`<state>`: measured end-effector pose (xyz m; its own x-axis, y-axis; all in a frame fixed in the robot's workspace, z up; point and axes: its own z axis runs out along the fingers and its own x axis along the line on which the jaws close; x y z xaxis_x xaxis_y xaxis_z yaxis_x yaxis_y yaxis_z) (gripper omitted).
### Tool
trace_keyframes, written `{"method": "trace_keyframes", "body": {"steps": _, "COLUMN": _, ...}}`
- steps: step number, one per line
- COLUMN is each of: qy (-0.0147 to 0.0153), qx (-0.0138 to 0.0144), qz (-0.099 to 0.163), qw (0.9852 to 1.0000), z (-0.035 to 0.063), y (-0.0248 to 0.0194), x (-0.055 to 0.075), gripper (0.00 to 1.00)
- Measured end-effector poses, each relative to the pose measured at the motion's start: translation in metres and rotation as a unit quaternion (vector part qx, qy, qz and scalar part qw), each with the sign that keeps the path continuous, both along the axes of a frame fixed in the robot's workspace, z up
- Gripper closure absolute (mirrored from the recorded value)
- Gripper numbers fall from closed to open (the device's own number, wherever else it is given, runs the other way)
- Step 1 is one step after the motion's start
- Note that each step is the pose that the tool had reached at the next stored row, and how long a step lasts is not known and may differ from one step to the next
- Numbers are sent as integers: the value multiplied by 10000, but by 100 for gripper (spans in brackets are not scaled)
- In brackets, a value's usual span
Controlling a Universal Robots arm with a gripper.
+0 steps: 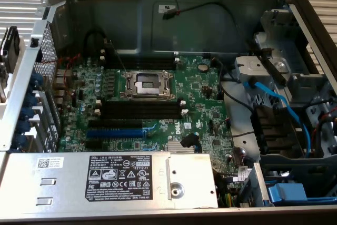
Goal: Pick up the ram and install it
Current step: 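Pick up the ram and move it above insertion slot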
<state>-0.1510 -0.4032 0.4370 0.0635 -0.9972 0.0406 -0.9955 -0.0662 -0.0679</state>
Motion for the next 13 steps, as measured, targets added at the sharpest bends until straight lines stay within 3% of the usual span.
{"method": "trace_keyframes", "body": {"steps": 3, "qy": -1, "qx": 39, "qz": -197, "qw": 9998, "z": -20, "y": 3, "x": 15, "gripper": 88}}
{"method": "trace_keyframes", "body": {"steps": 9, "qy": 40, "qx": 54, "qz": -283, "qw": 9996, "z": -97, "y": 63, "x": 100, "gripper": 88}}
{"method": "trace_keyframes", "body": {"steps": 13, "qy": 75, "qx": 53, "qz": -292, "qw": 9995, "z": -96, "y": 148, "x": 133, "gripper": 88}}
